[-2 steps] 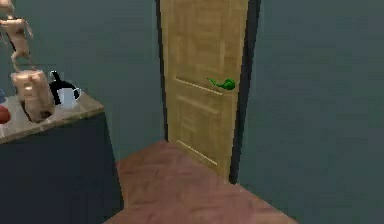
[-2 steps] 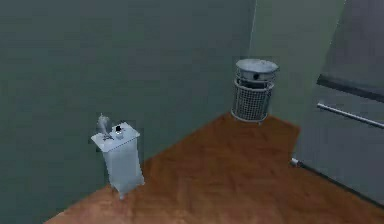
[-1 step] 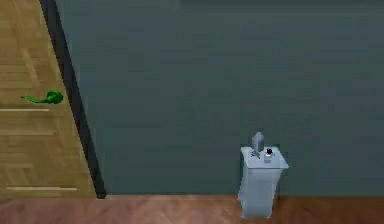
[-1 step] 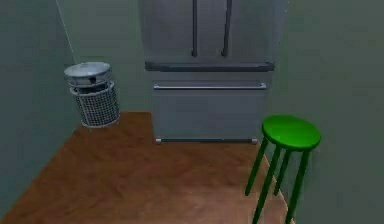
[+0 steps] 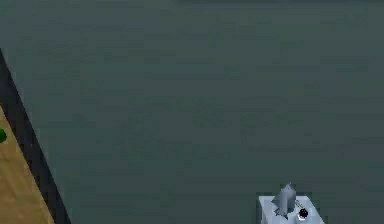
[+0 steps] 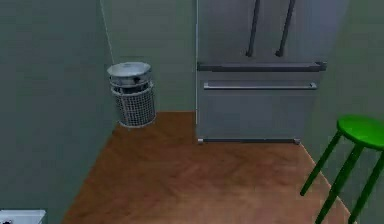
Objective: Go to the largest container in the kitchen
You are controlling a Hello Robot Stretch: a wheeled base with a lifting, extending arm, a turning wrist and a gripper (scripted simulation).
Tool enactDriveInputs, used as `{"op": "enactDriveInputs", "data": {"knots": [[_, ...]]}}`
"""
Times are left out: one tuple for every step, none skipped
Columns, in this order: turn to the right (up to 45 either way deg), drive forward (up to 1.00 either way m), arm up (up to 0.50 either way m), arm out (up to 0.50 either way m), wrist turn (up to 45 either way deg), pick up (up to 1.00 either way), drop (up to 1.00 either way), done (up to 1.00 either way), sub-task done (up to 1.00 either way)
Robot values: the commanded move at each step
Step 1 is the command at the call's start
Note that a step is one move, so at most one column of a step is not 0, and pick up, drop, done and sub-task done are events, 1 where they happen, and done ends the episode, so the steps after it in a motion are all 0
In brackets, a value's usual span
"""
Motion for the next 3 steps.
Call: {"op": "enactDriveInputs", "data": {"knots": [[-45.0, 0.0, 0.0, 0.0, 0.0, 0.0, 0.0, 0.0, 0.0], [-42.0, 0.0, 0.0, 0.0, 0.0, 0.0, 0.0, 0.0, 0.0], [-3.0, 0.0, 0.0, 0.0, 0.0, 0.0, 0.0, 0.0, 0.0]]}}
